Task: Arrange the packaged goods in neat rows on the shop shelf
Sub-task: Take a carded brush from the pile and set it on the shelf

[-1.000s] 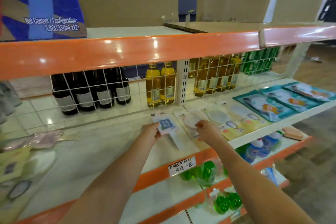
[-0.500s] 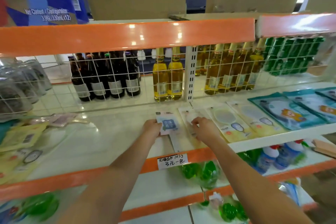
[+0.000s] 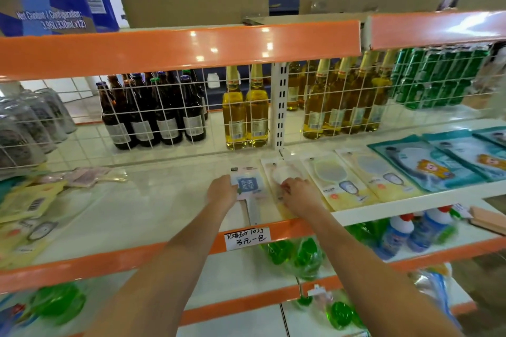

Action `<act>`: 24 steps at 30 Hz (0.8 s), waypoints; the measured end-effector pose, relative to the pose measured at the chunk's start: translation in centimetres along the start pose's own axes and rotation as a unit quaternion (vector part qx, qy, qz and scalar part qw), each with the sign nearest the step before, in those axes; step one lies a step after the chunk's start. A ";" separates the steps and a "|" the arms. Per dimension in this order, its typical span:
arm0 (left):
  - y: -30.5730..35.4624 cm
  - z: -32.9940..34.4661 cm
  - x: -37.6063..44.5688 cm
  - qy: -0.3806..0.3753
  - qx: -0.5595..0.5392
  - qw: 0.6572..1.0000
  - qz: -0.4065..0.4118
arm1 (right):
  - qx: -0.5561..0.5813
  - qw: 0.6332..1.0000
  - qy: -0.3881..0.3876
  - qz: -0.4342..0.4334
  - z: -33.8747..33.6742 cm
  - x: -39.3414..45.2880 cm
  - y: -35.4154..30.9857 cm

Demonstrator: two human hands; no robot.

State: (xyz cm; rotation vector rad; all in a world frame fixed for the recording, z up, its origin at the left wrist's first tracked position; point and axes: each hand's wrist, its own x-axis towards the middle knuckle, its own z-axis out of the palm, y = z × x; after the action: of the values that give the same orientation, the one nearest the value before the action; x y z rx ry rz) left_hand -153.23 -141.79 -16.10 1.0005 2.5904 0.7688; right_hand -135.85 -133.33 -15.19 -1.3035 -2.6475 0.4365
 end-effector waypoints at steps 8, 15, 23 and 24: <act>0.4 0.5 0.0 0.000 0.011 1.000 -0.009 | 0.041 0.999 0.000 0.005 0.0 0.1 0.5; 0.4 0.5 -0.2 -0.003 0.041 0.999 0.007 | 0.022 1.000 0.007 -0.009 0.0 0.0 0.5; 0.1 0.1 -1.1 -0.001 0.065 0.997 0.038 | -0.002 1.000 -0.013 -0.008 -0.4 0.4 0.0; 0.0 -0.1 -1.2 -0.004 0.070 0.997 0.045 | -0.003 1.000 -0.018 -0.009 -0.5 0.6 -0.2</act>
State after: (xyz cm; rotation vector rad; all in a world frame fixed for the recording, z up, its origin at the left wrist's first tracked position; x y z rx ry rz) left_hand -152.38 -142.66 -15.95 1.1638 2.6396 0.6090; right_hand -136.28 -132.89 -14.65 -1.2856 -2.6891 0.4536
